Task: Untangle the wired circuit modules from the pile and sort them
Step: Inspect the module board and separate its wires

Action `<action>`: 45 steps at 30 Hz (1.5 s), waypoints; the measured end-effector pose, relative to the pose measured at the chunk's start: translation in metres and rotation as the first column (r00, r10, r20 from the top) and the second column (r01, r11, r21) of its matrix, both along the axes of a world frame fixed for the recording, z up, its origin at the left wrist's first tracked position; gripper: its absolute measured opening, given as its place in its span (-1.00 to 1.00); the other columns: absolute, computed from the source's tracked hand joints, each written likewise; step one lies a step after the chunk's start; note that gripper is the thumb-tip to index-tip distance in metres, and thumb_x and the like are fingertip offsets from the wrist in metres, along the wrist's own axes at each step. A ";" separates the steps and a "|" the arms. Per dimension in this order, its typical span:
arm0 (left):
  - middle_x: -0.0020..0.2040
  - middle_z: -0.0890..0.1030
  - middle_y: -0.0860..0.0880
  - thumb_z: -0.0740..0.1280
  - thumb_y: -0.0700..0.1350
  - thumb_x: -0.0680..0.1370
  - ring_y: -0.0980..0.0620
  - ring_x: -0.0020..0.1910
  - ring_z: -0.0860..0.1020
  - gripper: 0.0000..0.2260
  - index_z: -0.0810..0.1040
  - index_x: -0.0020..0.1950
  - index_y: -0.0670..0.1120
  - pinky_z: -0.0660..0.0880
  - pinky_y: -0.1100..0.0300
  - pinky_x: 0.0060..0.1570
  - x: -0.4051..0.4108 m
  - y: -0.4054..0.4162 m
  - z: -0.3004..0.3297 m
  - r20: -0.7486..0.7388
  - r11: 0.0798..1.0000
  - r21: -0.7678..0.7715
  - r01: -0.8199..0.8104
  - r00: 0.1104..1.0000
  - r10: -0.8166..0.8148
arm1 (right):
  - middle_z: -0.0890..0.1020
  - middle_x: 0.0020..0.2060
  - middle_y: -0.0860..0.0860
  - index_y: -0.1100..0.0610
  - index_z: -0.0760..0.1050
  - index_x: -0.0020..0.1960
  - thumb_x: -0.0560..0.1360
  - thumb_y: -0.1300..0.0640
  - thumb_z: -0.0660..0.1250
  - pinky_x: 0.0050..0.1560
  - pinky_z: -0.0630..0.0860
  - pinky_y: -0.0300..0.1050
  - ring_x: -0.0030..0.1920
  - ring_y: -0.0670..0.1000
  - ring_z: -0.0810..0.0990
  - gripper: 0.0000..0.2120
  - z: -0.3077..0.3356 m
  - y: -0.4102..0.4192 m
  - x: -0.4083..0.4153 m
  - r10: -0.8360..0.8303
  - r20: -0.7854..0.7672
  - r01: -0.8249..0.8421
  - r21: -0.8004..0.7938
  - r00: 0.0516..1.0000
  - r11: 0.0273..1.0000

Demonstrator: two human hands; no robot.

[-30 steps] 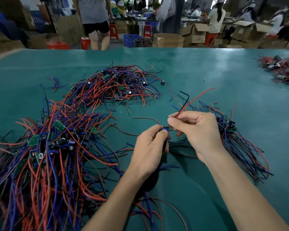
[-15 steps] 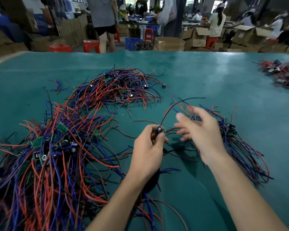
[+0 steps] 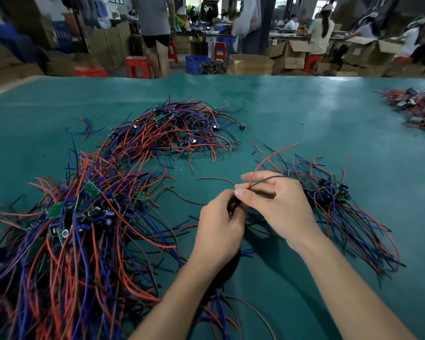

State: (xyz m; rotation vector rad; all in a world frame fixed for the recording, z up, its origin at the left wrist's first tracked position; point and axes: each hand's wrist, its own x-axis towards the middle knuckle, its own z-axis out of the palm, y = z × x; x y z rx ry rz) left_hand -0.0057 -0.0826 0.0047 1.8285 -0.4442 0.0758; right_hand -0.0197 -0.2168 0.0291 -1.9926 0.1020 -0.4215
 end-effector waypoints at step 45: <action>-0.44 0.47 0.09 0.29 -0.15 0.49 0.16 -0.46 0.34 -0.78 0.37 -0.27 0.12 0.30 0.27 -0.36 0.003 0.000 -0.003 0.025 0.998 0.061 0.005 1.000 -0.006 | 0.48 0.45 0.16 0.05 0.39 0.51 0.57 0.20 0.26 0.42 0.40 0.03 0.41 0.22 0.47 -0.49 0.066 0.095 0.177 0.045 -0.400 -0.358 -0.758 0.915 0.545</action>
